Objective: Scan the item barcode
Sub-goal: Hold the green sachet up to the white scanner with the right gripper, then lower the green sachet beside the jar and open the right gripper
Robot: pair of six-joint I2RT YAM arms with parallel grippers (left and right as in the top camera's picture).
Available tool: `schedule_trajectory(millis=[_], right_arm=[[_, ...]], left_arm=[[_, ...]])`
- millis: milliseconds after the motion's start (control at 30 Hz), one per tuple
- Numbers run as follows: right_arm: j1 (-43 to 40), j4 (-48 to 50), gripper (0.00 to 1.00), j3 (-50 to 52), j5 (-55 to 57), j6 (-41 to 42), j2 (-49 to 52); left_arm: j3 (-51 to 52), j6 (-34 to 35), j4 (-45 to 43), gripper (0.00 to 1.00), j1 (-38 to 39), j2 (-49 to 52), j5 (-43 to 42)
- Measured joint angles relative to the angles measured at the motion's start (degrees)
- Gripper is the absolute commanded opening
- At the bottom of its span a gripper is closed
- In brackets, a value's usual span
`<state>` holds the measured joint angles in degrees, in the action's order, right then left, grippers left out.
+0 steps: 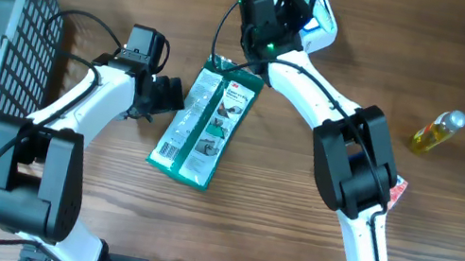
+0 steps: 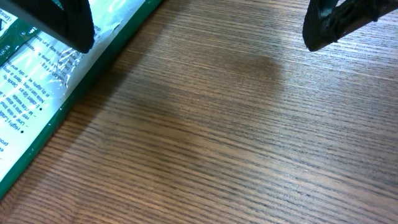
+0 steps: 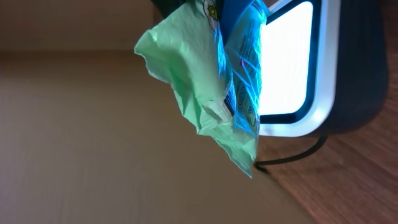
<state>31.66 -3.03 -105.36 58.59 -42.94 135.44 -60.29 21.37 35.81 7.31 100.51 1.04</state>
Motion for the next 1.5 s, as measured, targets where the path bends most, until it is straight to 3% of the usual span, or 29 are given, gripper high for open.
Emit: schedule_trajectory(millis=[200,400,500,600,733,867,1033,1267,1400,1500], right_arm=[[0.28,-1.16,0.04,0.00,2.34,1.07,0.00],[1.33,-2.25,0.04,0.00,12.26,2.82,-1.25],[3.45,-8.98,0.04,-0.11,13.53,5.79,-6.45],[6.34,-26.08,0.04,-0.52,10.97,15.13,-14.10],[8.04,-51.78,0.04,-1.14,-3.74,34.47,-20.83],[4.46,-68.48,0.04,0.13,-34.25,49.57,-21.66],[0.17,-68.32,0.04,12.20,-55.21,57.31,-21.66],[-1.70,-65.26,0.06,25.81,-57.37,62.99,-21.64],[-4.83,-65.02,0.21,26.16,-54.42,68.43,-21.64],[-6.67,-63.67,0.67,26.40,-50.88,71.32,-21.64]], left_arm=[[0.00,-0.02,0.00,1.00,0.00,0.00,0.00],[0.00,-0.02,0.00,1.00,0.00,0.00,0.00],[0.00,-0.02,-0.02,1.00,0.00,0.00,0.02],[0.00,-0.02,-0.02,1.00,0.02,0.00,0.02],[0.00,-0.02,0.00,1.00,0.02,0.00,0.02],[-0.02,0.00,0.00,1.00,0.00,0.00,0.02],[-0.04,-0.02,0.02,1.00,0.00,0.00,0.00],[-0.04,0.00,0.00,1.00,0.02,0.00,0.00],[-0.04,0.00,0.00,1.00,0.00,0.00,0.00],[-0.04,0.00,0.00,1.00,0.02,0.00,0.00]])
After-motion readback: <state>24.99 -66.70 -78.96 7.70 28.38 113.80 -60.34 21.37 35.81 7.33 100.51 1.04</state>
